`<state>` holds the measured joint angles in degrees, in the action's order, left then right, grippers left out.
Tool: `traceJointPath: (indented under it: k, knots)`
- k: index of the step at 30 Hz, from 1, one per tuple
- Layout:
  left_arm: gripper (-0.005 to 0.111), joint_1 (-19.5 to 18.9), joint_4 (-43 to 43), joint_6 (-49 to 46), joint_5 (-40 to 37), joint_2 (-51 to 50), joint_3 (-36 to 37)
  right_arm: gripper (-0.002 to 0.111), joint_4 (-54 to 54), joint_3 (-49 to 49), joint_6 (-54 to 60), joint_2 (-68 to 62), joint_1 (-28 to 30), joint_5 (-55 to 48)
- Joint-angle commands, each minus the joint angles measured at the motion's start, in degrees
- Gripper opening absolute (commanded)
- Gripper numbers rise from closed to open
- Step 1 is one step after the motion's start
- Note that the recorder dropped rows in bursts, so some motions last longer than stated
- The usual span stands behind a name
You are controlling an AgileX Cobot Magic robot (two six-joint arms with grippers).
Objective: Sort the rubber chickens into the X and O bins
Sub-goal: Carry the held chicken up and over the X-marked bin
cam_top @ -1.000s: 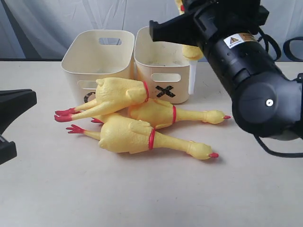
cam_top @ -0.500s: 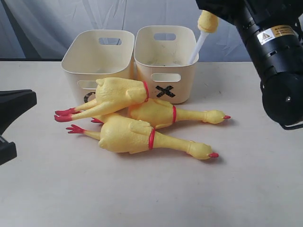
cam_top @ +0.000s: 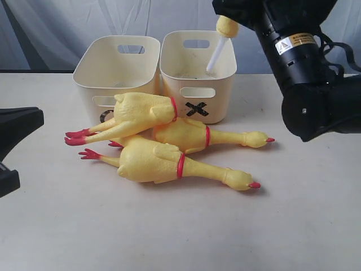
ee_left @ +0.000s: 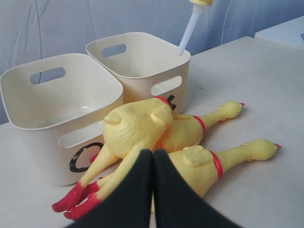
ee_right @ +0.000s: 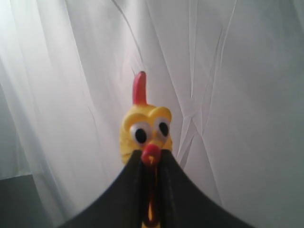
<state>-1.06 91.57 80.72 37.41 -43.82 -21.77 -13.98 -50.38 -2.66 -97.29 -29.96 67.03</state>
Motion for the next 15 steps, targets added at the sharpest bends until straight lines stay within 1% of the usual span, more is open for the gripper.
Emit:
traceJointPath:
  k: [1, 15]
  knots:
    - [0.0, 0.03, -0.01, 0.2, 0.46, -0.18, -0.33, -0.001, 0.64, -3.38, -0.13, -3.07, 0.33, 0.37]
    - [0.0, 0.03, -0.01, 0.2, 1.37, -0.18, -0.33, -0.001, 1.55, -13.55, 1.93, -14.41, 0.81, -4.21]
